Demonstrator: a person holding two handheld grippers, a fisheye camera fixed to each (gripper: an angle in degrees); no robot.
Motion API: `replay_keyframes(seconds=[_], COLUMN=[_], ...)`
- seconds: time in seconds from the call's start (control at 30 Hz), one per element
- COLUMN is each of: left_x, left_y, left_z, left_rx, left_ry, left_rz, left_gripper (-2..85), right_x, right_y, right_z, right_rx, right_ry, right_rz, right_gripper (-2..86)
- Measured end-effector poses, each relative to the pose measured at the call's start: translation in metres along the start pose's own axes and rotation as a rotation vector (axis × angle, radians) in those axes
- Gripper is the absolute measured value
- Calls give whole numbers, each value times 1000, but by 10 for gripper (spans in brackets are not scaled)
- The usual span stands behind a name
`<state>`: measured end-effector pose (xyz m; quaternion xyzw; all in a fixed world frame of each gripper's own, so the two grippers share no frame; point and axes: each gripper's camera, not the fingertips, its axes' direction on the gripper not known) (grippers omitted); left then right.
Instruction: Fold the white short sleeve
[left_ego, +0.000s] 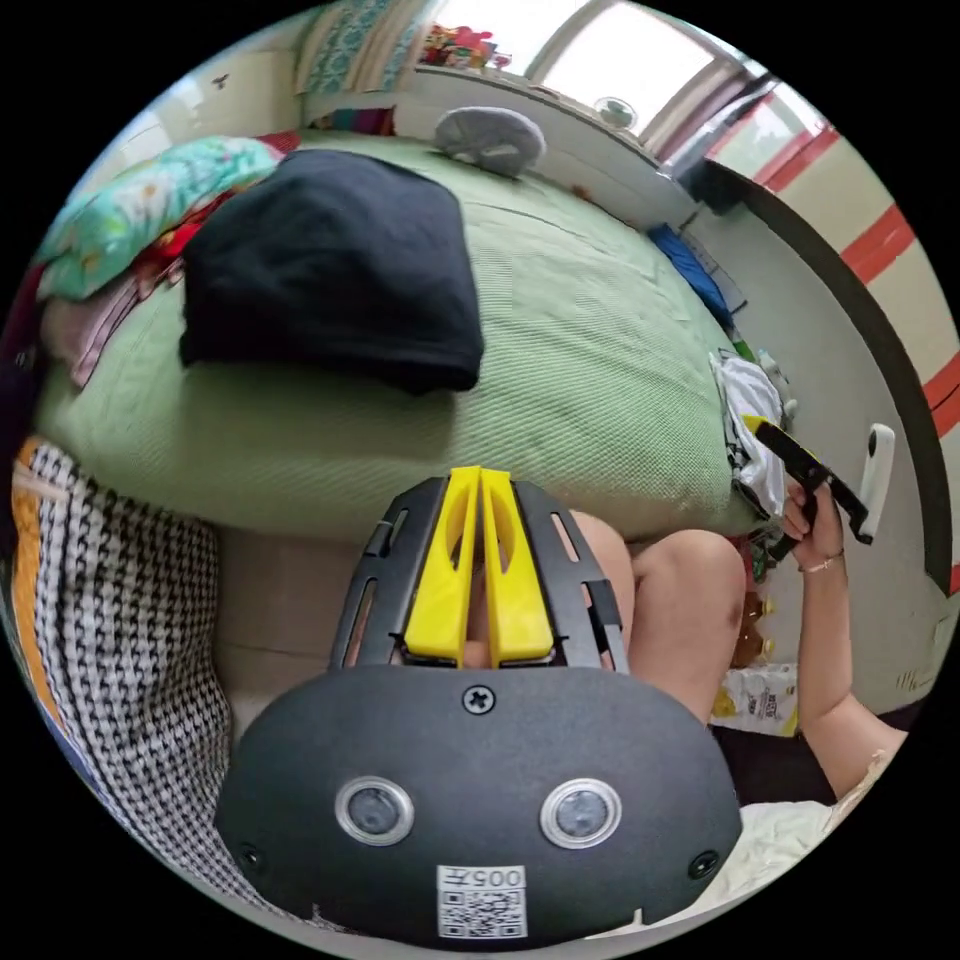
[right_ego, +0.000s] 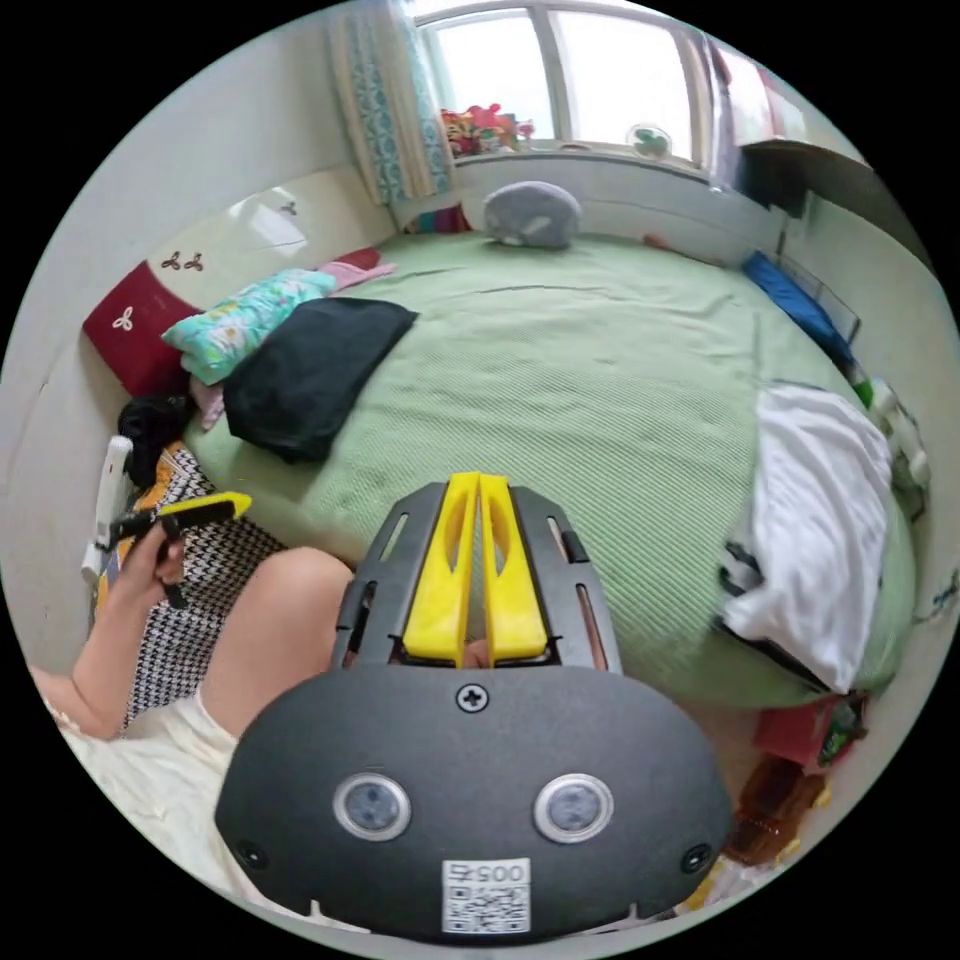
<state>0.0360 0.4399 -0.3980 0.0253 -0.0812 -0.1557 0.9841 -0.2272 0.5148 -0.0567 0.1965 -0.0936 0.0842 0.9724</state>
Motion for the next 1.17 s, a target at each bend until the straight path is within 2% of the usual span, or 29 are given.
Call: replay_keyframes(seconds=[0.2,0.27,0.33,0.43,0.57,0.77,0.87,1.0,1.17], left_x=[-62,-74,-82,-76,-37,-38,-60,-78,-88], left_y=[36,41,40,24,-13,-58,-92,-128,-166], left_z=[-62,-76,-84,-87,-88,-133,-146,-158,-154], left_rx=[-11,-10,-12,10,77,276,260,333,361], left_ry=[-130,-152,-166,-147,-139,-232,-316,-308,-253], left_rz=[-130,-156,-181,-198,-106,-153,-177,-178,-128], left_gripper=[-7,-7,-7,-7,-6,5,28,48,104], right_x=[-42,-43,-38,-44,-51,-78,-87,-95,-99], right_y=[-25,-22,-26,-36,-48,-67,-77,-94,-110], right_z=[81,92,95,83,92,101,118,156,185], right_rx=[-52,-48,-77,2,-37,-18,-88,-258,-342], right_ry=[31,54,91,37,16,48,111,-3,-43], right_rz=[-25,-31,88,82,84,-36,-37,-22,65], right_gripper=[-10,-10,-9,-9,-9,-9,-10,-10,-9])
